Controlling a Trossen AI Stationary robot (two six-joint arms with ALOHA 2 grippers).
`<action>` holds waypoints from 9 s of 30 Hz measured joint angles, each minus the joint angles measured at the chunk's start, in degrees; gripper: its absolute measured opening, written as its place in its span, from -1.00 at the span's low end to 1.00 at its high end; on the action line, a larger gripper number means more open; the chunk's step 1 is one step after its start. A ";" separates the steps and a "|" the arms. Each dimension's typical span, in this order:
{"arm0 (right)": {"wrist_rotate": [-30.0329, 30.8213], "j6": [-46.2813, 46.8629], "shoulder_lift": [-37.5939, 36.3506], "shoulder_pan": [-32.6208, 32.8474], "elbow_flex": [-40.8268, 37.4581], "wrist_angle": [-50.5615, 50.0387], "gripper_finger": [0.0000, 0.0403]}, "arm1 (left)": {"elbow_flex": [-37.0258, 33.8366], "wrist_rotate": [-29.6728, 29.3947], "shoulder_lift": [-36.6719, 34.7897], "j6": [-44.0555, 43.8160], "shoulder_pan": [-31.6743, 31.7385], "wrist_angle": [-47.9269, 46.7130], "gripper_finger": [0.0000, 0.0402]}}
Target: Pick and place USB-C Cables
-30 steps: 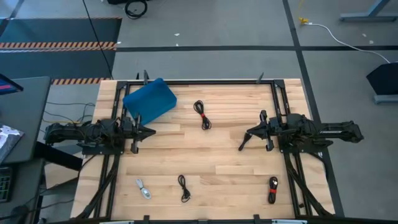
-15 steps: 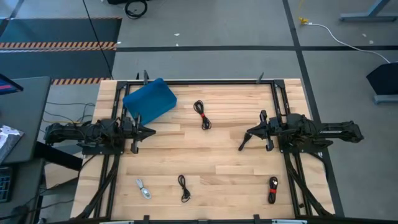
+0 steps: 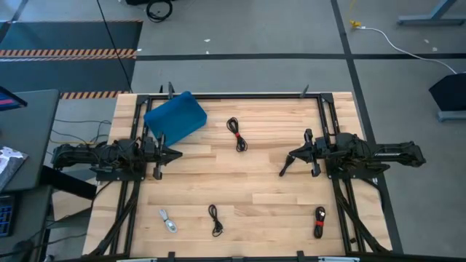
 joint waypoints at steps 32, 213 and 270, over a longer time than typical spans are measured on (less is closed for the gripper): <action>-0.04 0.12 0.00 0.01 0.00 0.39 -0.91 | 0.00 0.02 0.00 -15.87 0.00 2.71 -0.85; -4.32 20.55 2.64 0.00 -0.09 4.22 -0.83 | 77.32 -19.50 81.49 -13.85 19.15 -80.72 -0.90; -4.07 19.78 2.64 0.00 -0.09 4.28 -0.83 | 46.27 -7.79 76.12 -2.95 37.21 -58.43 -0.33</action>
